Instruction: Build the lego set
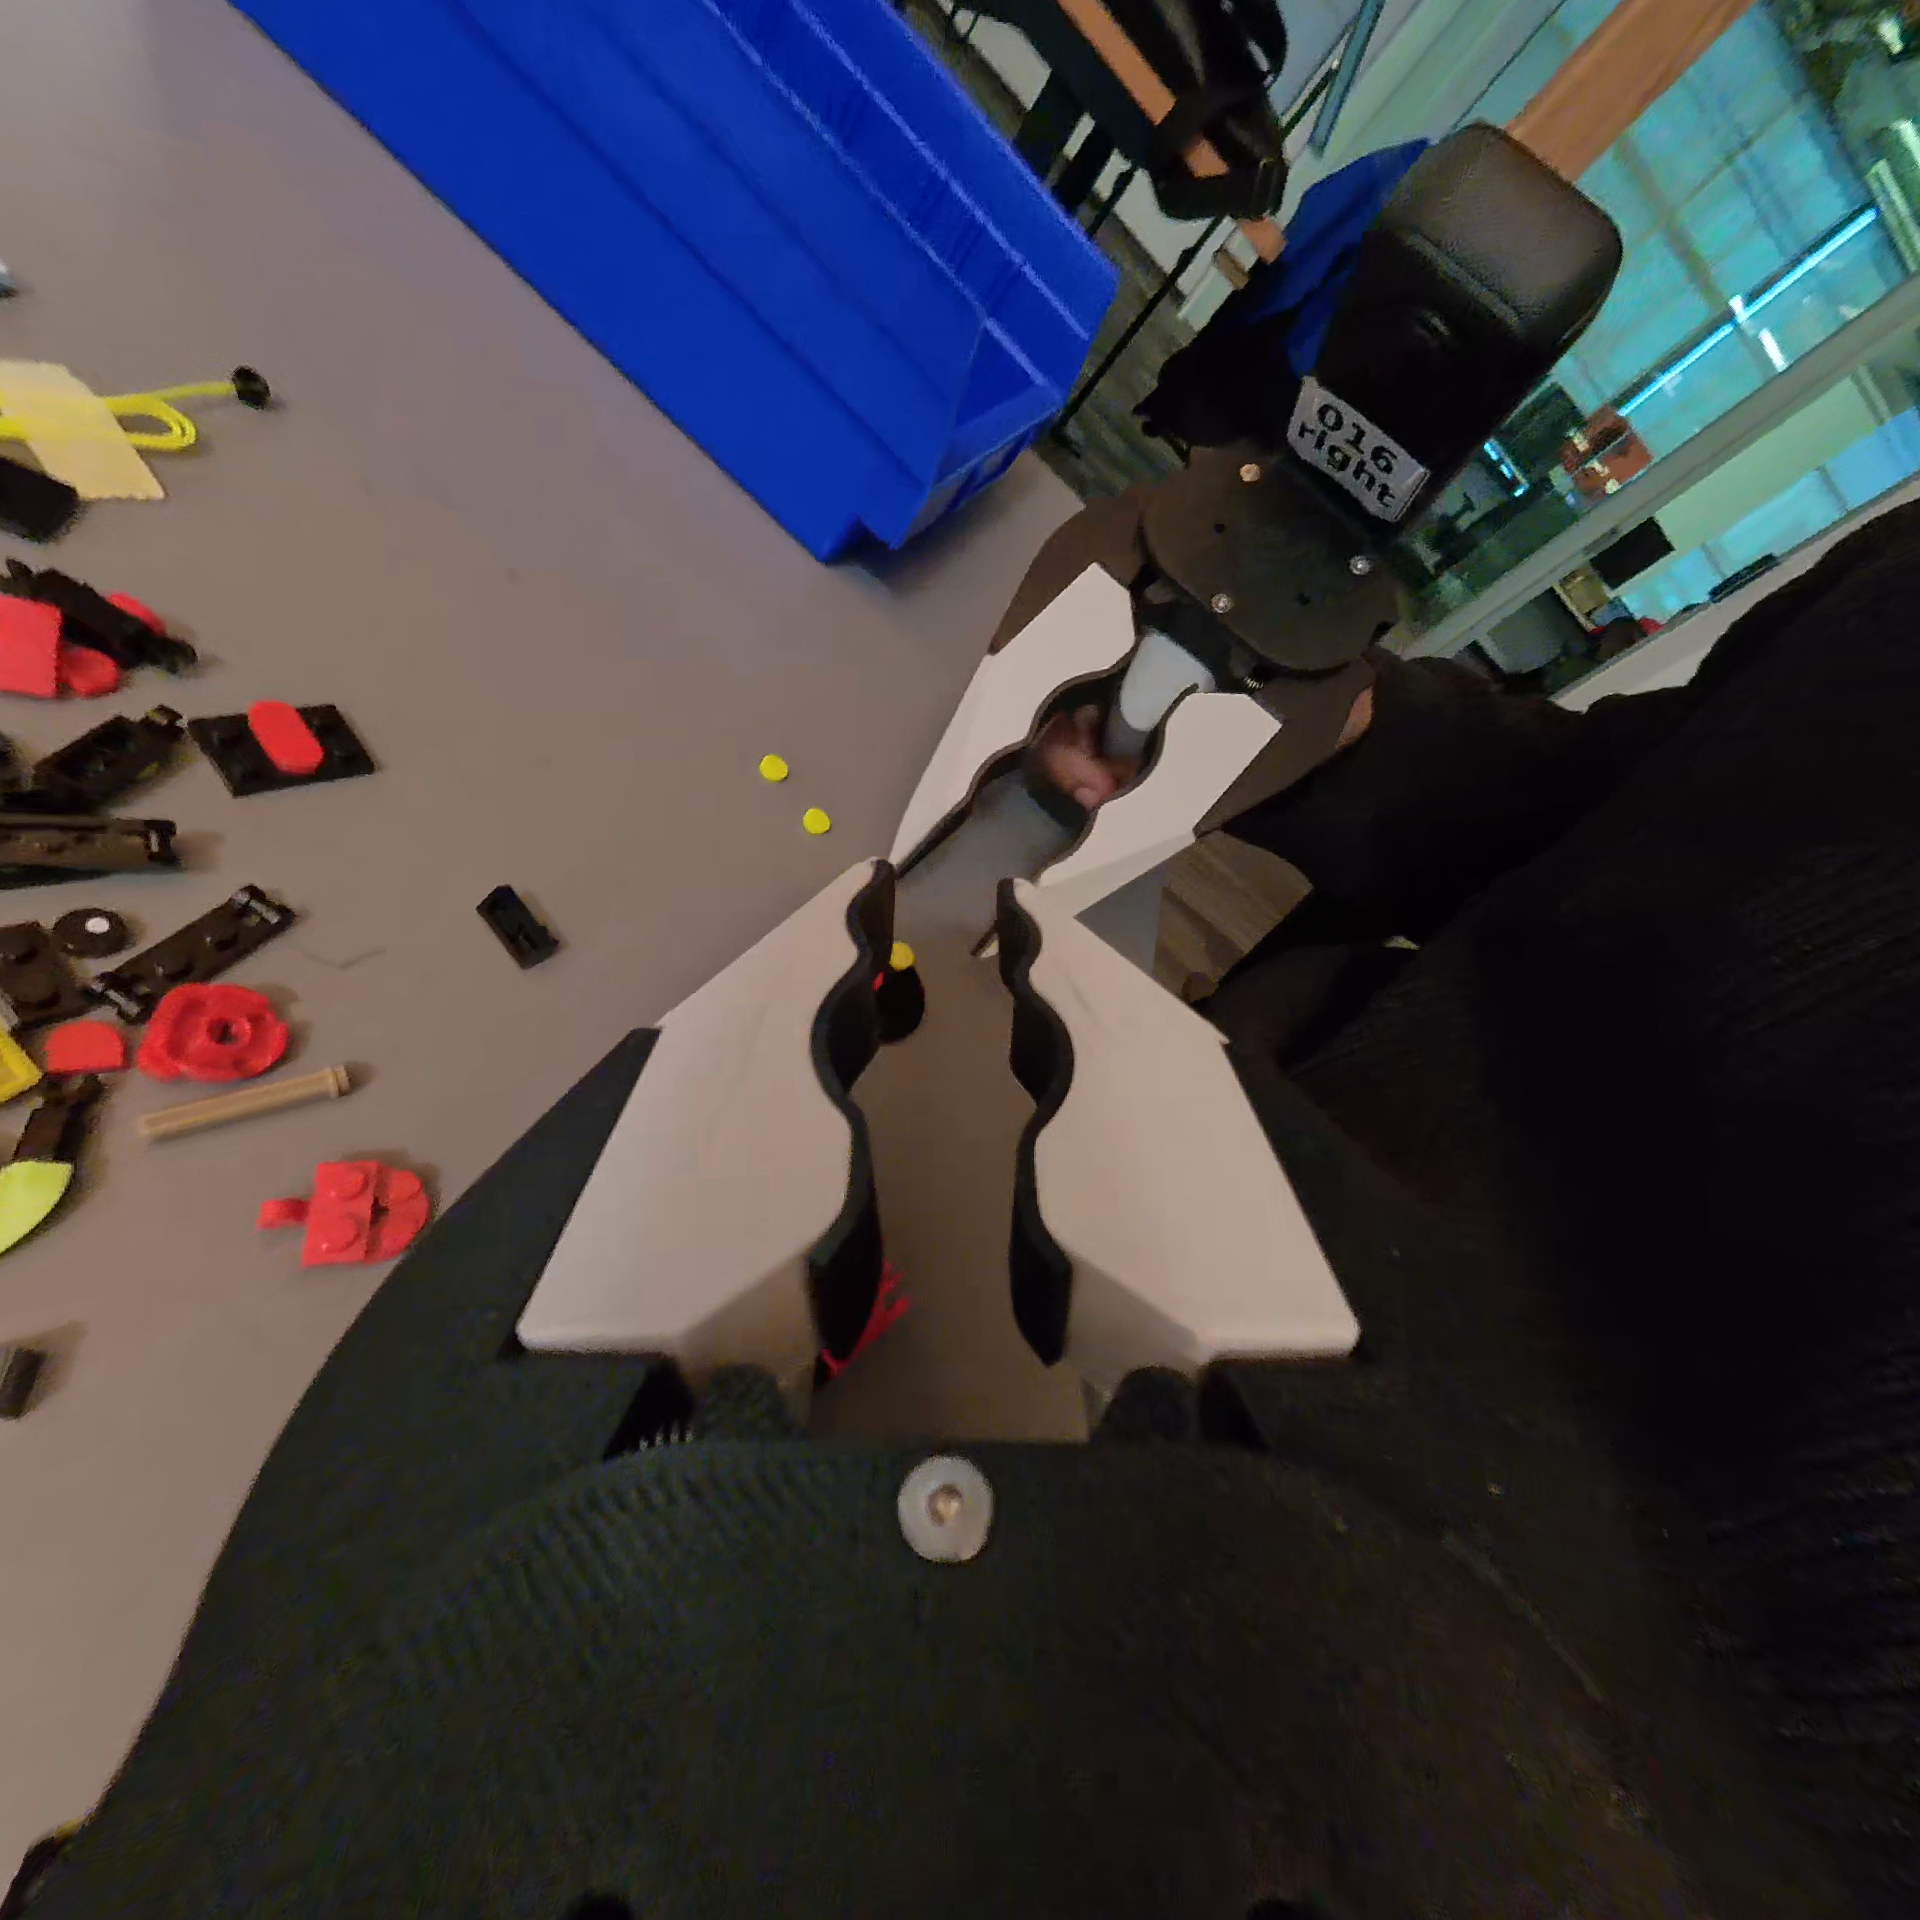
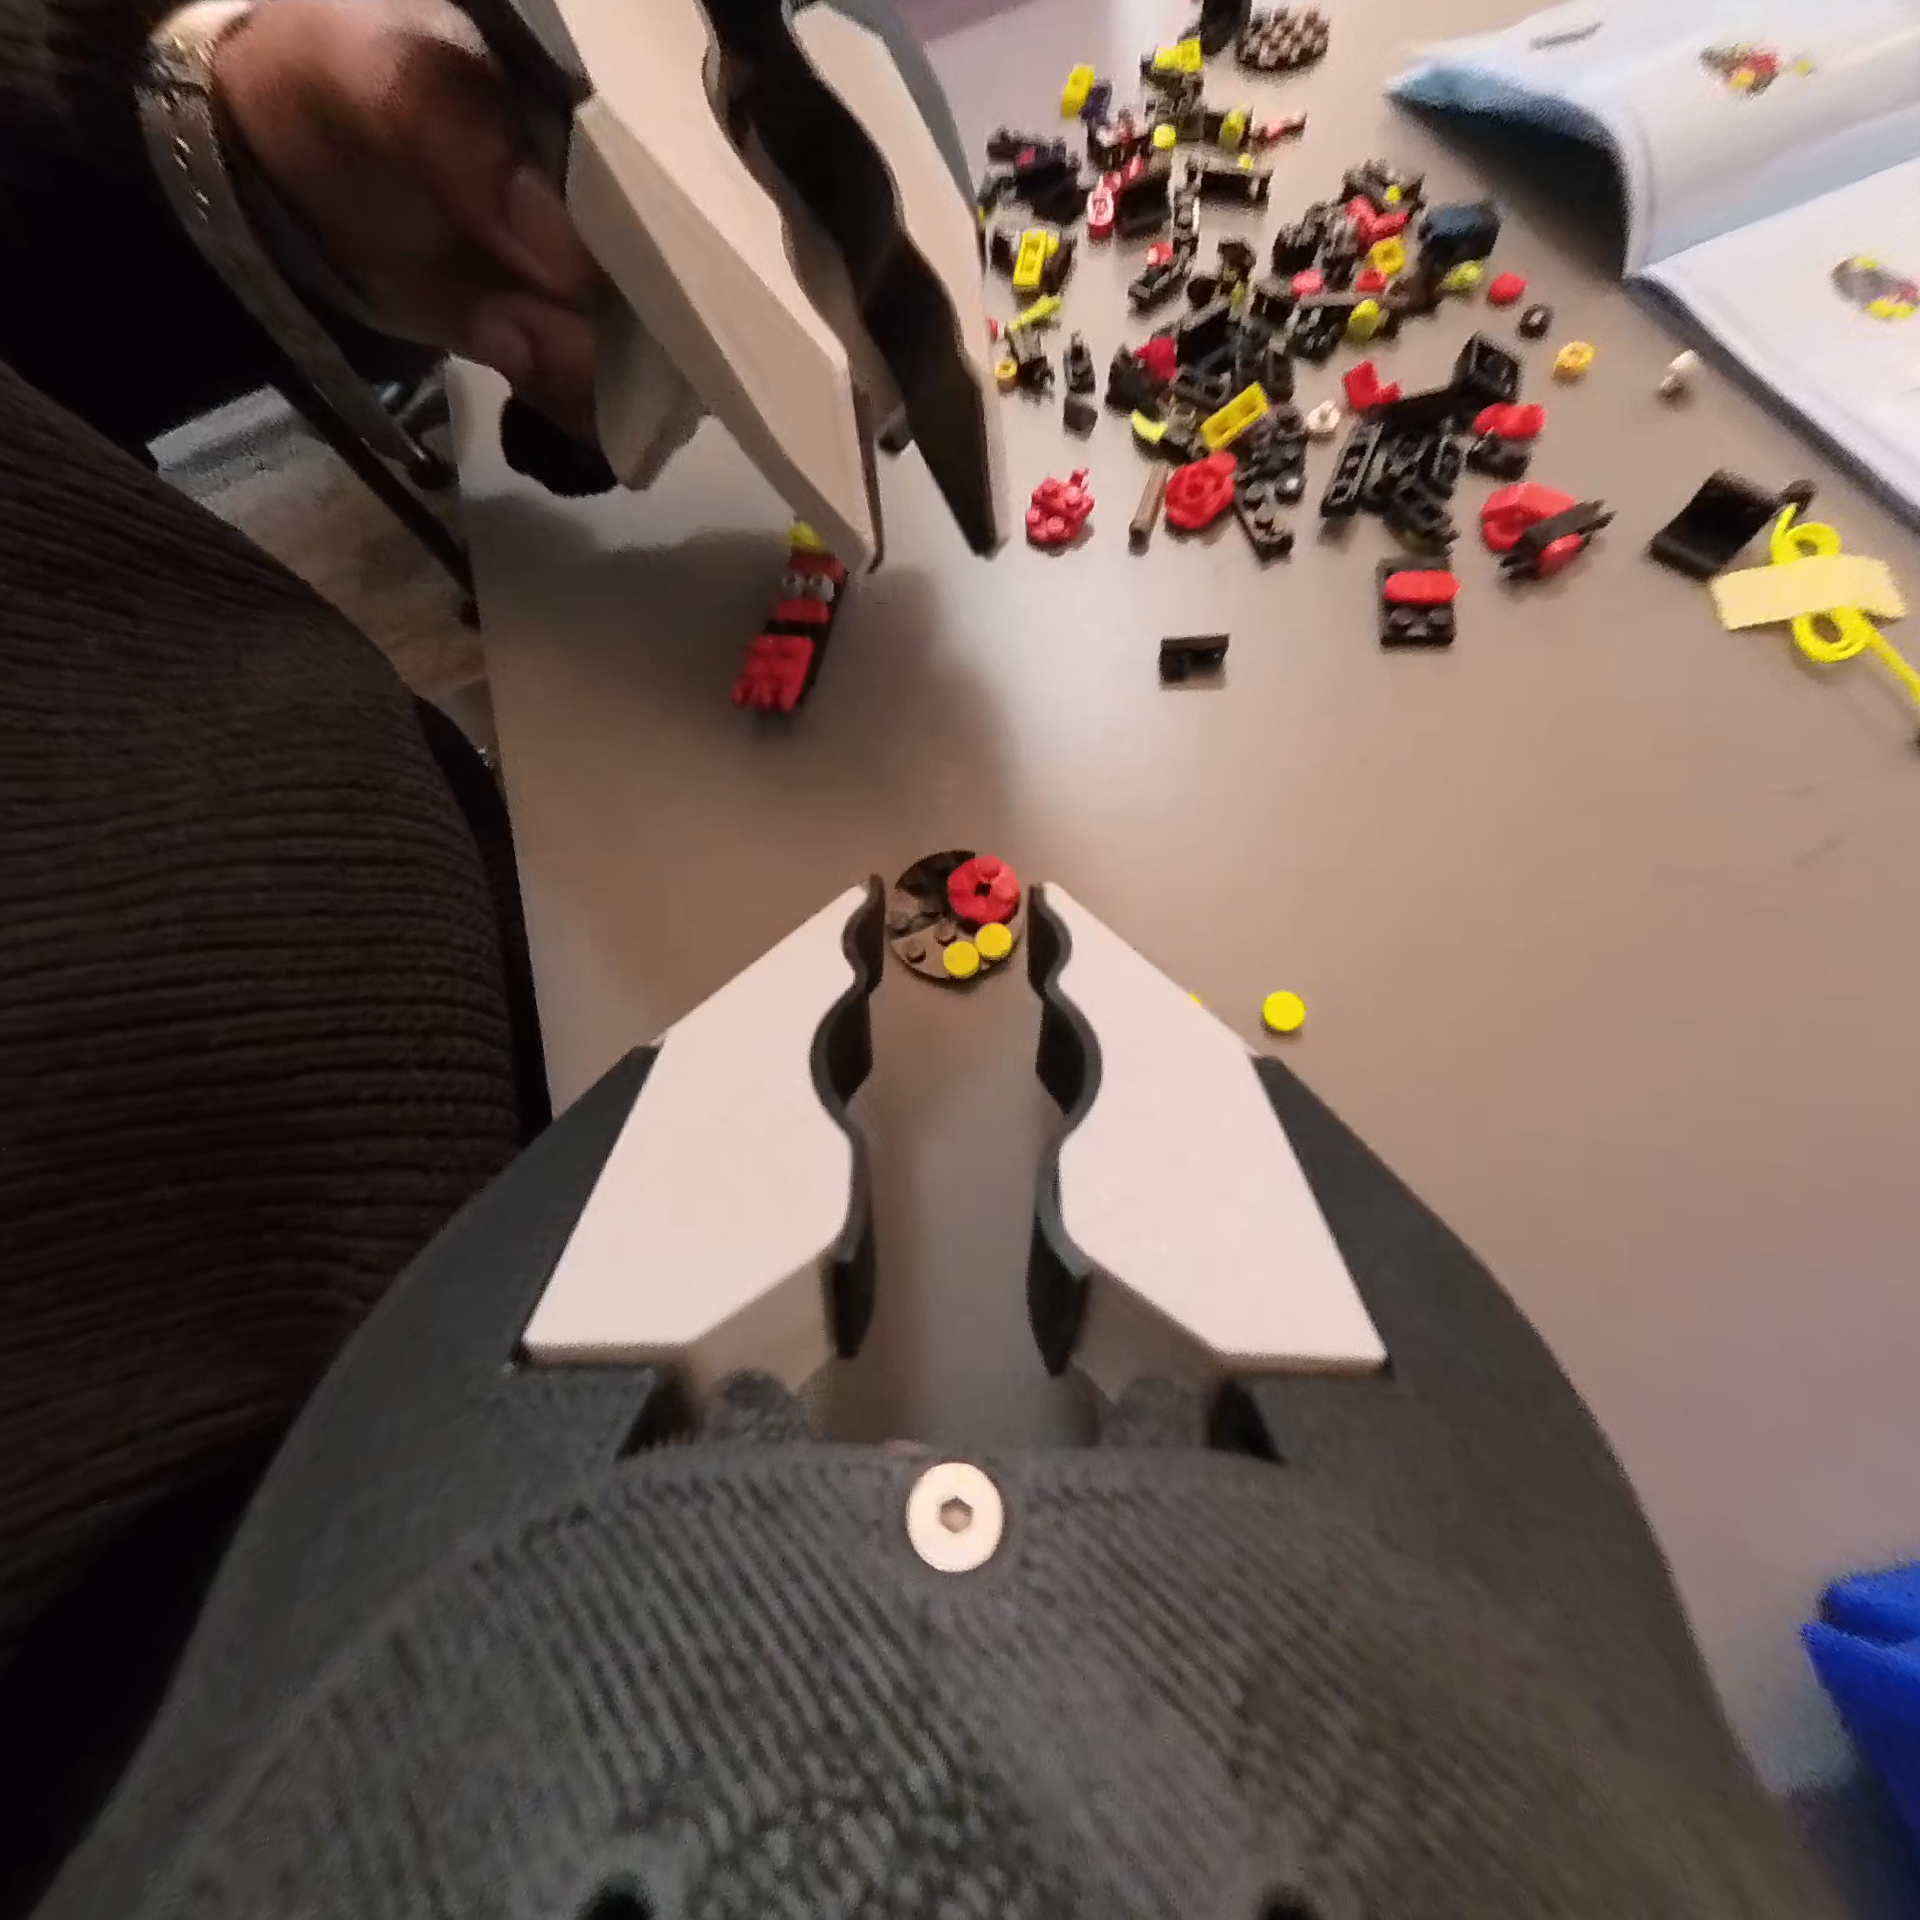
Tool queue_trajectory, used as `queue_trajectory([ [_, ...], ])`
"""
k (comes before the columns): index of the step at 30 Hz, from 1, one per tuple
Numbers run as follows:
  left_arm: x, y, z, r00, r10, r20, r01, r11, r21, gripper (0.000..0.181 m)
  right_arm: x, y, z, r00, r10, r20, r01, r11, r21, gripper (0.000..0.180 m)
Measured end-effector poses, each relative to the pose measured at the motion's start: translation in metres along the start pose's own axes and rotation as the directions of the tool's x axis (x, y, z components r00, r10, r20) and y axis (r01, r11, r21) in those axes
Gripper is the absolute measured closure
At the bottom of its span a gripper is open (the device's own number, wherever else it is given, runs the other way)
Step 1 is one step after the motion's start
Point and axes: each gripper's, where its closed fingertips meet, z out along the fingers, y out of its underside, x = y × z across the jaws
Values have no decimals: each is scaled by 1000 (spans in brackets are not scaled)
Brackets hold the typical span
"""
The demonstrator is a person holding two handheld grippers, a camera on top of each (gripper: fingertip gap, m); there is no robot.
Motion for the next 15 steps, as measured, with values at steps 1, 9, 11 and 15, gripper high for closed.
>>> queue_trajectory([
  [1,1,-1,-1,1000,3,-2,-3,1000,8,163,0,-3,-1,1000,-12,-4,12,1000,13,154],
  [9,-7,-6,-1,999,-2,50,1,999,35,136,-6,9,14,985,-157,-70,151,985,-88,119],
  [11,-11,-5,-1,996,14,84,-17,999,29,130,-9,11,18,983,-169,-76,160,981,-111,114],
  [15,-3,-7,-2,999,24,33,-25,999,40,134,-11,10,21,985,-157,-73,150,984,-99,116],
])
